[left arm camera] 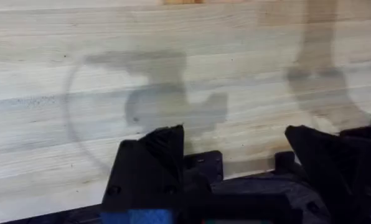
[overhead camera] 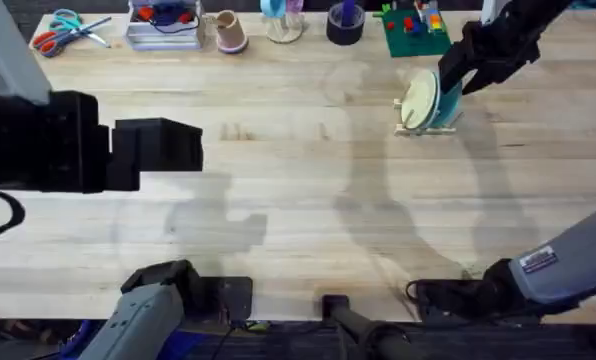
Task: Pick up the plates from the table one by one and place each into a slot on the dish rack.
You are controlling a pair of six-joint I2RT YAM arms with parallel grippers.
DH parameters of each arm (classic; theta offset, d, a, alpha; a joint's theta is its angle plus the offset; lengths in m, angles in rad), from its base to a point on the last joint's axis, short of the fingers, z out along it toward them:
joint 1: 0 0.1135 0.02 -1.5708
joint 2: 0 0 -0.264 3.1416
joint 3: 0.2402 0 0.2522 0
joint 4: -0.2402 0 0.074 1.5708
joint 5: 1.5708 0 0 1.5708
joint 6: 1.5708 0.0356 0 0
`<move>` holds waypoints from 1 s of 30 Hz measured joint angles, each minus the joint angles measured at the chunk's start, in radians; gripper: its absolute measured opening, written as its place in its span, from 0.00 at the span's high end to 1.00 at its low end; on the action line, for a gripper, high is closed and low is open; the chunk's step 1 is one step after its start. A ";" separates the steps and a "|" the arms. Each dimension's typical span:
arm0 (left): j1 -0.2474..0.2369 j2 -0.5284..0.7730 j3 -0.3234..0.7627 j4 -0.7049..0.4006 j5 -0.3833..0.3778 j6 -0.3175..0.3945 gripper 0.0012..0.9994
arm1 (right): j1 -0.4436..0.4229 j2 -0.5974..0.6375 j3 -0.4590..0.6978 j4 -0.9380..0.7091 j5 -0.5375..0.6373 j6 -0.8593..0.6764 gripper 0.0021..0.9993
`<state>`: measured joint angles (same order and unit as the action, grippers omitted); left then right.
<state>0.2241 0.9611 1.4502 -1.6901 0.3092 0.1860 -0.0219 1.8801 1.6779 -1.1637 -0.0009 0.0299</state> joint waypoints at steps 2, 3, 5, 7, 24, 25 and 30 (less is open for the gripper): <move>0.000 0.000 0.000 0.000 0.000 0.000 0.01 | 0.000 0.000 0.000 0.000 0.000 0.000 0.67; 0.000 0.000 0.000 0.000 0.000 0.000 0.01 | 0.000 0.000 0.000 0.000 0.000 0.000 0.67; 0.000 0.000 0.000 0.000 0.000 0.000 0.01 | 0.000 0.000 0.000 0.000 0.000 0.000 0.67; 0.000 0.000 0.000 0.000 0.000 0.000 0.01 | 0.000 0.000 0.000 -0.001 0.000 0.000 0.67; 0.000 0.000 0.000 0.000 0.000 0.000 0.01 | 0.000 -0.072 0.001 -0.037 0.000 0.000 0.69; 0.000 0.000 0.000 0.000 0.000 0.000 0.01 | 0.000 -0.090 0.001 -0.038 0.000 0.000 0.69; 0.000 0.000 0.000 0.000 0.000 0.000 0.01 | 0.000 -0.173 0.003 -0.065 0.000 0.000 0.70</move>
<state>0.2241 0.9611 1.4502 -1.6901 0.3088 0.1859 -0.0219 1.7067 1.6810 -1.2291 -0.0006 0.0299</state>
